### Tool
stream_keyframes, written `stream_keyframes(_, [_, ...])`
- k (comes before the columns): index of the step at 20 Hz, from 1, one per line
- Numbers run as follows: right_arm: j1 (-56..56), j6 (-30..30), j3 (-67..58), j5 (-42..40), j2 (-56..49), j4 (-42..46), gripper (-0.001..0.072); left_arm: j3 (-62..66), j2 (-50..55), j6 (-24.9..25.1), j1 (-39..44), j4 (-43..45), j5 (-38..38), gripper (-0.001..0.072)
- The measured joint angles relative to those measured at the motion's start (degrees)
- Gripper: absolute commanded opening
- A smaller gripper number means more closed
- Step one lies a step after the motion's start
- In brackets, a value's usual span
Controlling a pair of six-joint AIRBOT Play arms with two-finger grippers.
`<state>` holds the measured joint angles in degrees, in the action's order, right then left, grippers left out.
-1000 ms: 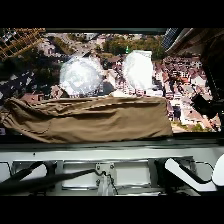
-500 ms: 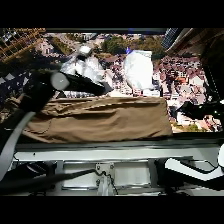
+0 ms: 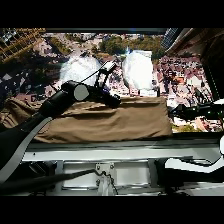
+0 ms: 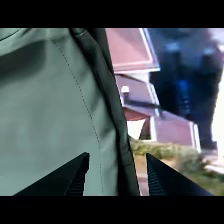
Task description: Fold the clothes and pants, and hang the long-sleeved shirts on hangers.
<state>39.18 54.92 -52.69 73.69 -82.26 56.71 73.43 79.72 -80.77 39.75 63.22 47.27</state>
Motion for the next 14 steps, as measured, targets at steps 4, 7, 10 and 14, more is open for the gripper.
stream_keyframes(4, [0.0, -1.2, 0.09, 0.74, -2.73, -1.07, 0.0428, 0.0, 0.55, 0.02, 0.17, -0.31, -0.11, 0.0413])
stream_keyframes(7, [0.02, -1.68, 0.87, 1.09, -4.02, -2.34, 0.0428, 0.0, 0.79, 0.02, 0.2, -0.48, -0.15, 0.0414])
stream_keyframes(10, [0.07, -2.51, 2.29, 0.79, -4.92, -3.67, 0.0426, 0.0, 0.92, 0.02, 0.2, -0.52, -0.17, 0.0414])
stream_keyframes(14, [-1.2, -3.69, 4.17, -0.15, -5.53, -5.7, 0.0378, 0.02, 1.09, 0.02, 0.22, -0.7, -0.2, 0.0413])
